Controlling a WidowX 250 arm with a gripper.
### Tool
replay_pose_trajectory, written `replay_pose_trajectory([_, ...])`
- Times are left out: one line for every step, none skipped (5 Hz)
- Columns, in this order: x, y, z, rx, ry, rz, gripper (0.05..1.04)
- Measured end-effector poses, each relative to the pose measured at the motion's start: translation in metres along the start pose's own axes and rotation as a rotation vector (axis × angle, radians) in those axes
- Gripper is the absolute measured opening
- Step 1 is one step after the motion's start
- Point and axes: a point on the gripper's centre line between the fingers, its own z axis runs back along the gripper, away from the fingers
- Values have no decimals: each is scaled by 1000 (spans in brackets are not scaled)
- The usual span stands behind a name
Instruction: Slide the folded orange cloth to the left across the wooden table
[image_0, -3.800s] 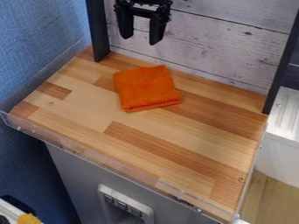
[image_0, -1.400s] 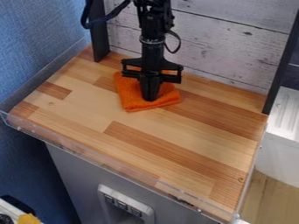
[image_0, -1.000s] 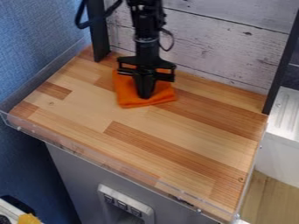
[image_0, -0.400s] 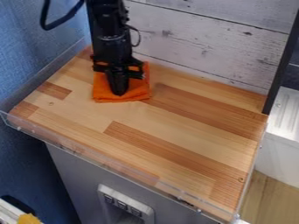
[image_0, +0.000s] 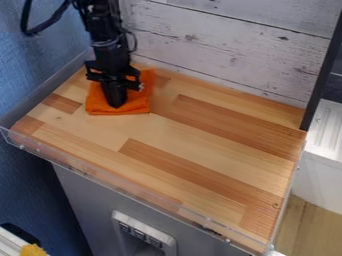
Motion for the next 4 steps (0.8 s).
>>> replay_pose_trajectory([-2, 11, 2, 16, -5, -18, 77])
replay_pose_trajectory([-5, 14, 4, 23, 21, -30, 236])
replay_pose_trajectory([-7, 15, 10, 31, 46, -22, 487])
replay_pose_trajectory([0, 16, 27, 48, 33, -8, 760])
